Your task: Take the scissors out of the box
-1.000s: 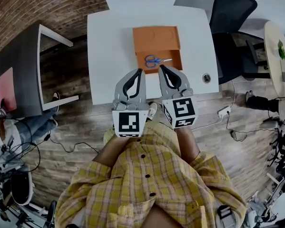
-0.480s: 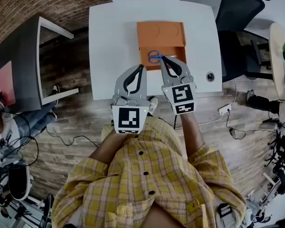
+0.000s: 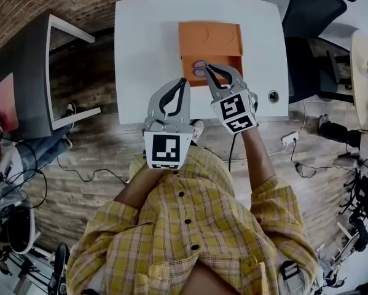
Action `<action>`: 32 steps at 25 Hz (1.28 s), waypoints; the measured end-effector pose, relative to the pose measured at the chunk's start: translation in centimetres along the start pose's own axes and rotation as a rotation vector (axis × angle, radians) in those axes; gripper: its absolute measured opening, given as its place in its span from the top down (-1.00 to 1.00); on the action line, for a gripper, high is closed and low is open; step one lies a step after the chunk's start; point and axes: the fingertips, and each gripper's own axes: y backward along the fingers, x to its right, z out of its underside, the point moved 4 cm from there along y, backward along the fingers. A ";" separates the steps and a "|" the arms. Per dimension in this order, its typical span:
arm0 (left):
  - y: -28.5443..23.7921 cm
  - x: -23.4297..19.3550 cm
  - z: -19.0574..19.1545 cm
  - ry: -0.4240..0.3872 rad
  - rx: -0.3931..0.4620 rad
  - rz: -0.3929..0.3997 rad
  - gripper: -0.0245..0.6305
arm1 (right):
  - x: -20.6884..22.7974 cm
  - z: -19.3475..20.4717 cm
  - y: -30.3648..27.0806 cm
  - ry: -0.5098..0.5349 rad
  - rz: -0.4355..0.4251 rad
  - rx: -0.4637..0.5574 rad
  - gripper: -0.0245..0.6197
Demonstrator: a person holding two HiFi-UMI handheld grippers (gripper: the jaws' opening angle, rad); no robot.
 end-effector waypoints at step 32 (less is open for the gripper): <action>-0.8 -1.5 0.7 -0.016 -0.035 -0.010 0.92 | -2.7 7.5 -8.6 0.685 -0.410 -0.421 0.61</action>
